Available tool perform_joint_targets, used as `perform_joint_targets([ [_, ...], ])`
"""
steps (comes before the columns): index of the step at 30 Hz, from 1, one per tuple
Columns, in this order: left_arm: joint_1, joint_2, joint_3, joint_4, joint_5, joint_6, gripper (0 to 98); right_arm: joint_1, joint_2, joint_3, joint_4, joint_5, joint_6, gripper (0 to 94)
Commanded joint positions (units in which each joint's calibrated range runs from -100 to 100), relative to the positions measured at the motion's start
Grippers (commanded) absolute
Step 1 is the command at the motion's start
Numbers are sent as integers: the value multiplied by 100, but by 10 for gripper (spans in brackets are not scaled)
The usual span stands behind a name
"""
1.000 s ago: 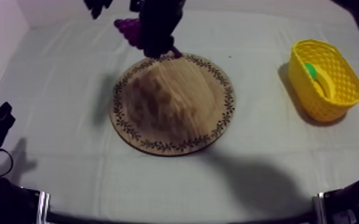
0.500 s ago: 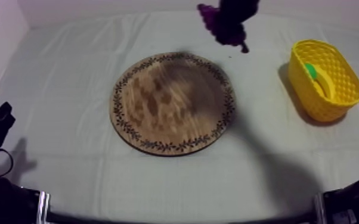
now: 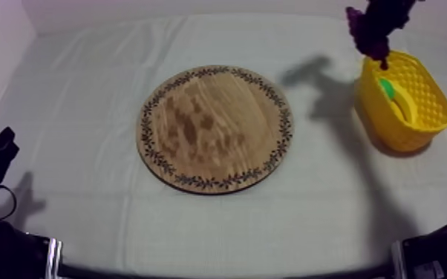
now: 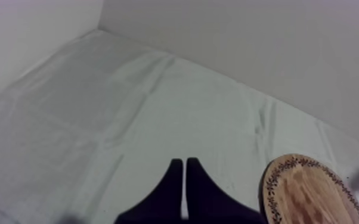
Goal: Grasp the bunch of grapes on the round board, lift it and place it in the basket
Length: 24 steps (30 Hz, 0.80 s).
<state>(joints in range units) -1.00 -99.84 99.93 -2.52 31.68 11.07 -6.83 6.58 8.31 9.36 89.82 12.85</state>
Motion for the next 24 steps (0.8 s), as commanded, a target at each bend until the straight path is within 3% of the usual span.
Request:
perform_joint_targets([
  [1, 2, 2, -4, 1, 0, -1, 0, 286, -18, 94, 38, -54, 0, 291],
  [7, 2, 2, -4, 1, 0, -1, 0, 671, -13, 372, 140, -188, 3, 292],
  [16, 2, 2, -4, 1, 0, -1, 0, 807, 319, 745, 199, -502, -37, 299],
  [24, 2, 2, -4, 1, 0, -1, 0, 979, 846, 707, 197, -638, -101, 476],
])
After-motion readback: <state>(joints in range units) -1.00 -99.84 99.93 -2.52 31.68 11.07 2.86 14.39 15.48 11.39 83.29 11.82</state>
